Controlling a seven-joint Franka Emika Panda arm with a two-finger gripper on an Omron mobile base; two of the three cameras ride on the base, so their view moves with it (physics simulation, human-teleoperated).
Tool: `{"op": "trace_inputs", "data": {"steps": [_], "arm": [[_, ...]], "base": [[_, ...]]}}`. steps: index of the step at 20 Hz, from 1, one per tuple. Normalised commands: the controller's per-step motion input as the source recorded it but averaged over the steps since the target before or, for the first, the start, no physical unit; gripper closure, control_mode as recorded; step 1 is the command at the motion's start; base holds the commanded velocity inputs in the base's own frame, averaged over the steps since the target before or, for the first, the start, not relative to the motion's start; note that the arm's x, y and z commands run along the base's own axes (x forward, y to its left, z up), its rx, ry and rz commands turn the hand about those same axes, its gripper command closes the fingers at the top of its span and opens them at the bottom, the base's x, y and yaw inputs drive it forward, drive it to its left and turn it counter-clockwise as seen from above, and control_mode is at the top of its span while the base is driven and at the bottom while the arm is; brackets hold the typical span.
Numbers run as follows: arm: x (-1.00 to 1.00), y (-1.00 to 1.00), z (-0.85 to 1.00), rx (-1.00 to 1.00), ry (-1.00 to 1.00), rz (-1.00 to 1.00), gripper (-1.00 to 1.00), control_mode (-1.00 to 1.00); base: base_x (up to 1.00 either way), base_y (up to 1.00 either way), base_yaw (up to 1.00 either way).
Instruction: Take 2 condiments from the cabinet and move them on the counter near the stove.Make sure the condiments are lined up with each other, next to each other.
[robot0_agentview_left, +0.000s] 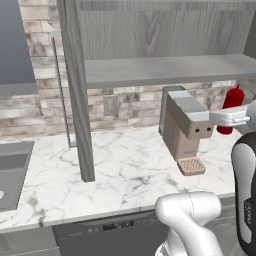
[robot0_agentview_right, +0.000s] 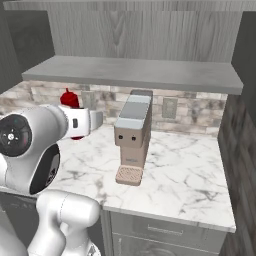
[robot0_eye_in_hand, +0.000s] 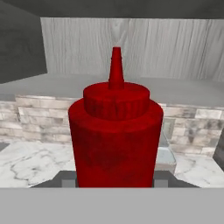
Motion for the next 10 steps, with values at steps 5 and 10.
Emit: {"op": "trace_inputs", "data": {"steps": [5, 10], "arm": [[0.0, 0.02, -0.03, 0.0, 0.1, 0.0, 1.0, 1.0], [0.0, 0.0, 0.0, 0.0, 0.0, 0.0, 1.0, 1.0]], "base": [[-0.01, 0.04, 0.0], [-0.14, 0.17, 0.0]]}}
